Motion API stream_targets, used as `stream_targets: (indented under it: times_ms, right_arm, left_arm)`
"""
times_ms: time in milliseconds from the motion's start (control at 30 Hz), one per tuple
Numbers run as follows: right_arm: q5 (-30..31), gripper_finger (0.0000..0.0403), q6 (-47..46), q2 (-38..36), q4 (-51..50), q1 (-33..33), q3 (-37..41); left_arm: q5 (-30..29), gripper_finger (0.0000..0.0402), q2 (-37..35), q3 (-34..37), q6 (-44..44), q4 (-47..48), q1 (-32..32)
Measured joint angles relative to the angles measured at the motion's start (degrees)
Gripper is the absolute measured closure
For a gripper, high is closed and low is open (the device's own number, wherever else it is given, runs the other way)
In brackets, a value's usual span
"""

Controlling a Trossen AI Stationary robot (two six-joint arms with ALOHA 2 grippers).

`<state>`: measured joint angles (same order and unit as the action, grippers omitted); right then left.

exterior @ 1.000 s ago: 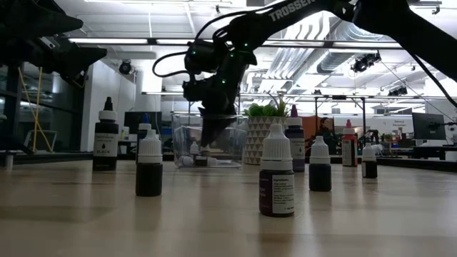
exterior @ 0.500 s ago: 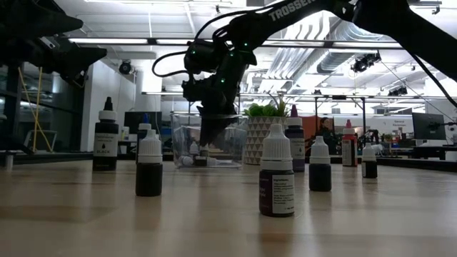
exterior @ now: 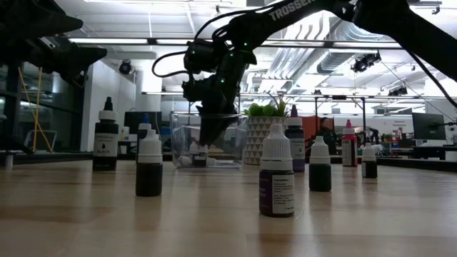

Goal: Pick & Place food coloring
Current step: Put the small green food coloring bottle into the transparent bin, then put the small red food coloring bottle into the transparent bin

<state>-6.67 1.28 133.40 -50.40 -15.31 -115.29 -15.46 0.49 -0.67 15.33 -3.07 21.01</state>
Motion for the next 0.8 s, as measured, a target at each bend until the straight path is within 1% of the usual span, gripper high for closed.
stream_targets:
  times_ms: [200,333,433,600,700,800]
  right_arm:
    - [2.7,0.0278,0.02,0.0,-1.7,0.0,-2.92]
    - [3.75,0.0278,0.09,0.0,-3.55,0.0,-6.33]
    - [5.31,0.0278,0.2,0.0,-6.87,0.33,-10.21]
    - [6.81,0.0278,1.37,-0.19,-15.2,1.24,-19.86]
    - [7.45,0.0278,1.97,-5.77,-14.2,2.75,-15.51]
    - [8.27,0.0278,2.16,-11.02,-15.03,5.16,-13.28]
  left_arm:
    - [0.0,0.013,0.01,0.0,0.0,0.0,0.0]
    - [0.0,0.013,0.02,0.0,-0.01,0.0,0.0]
    - [0.02,0.013,0.02,0.0,0.0,0.0,0.0]
    - [0.01,0.013,0.0,0.0,0.0,0.0,-0.01]
    - [0.0,0.013,0.02,0.0,0.0,0.0,0.0]
    - [0.0,0.013,0.02,0.0,0.0,0.0,0.0]
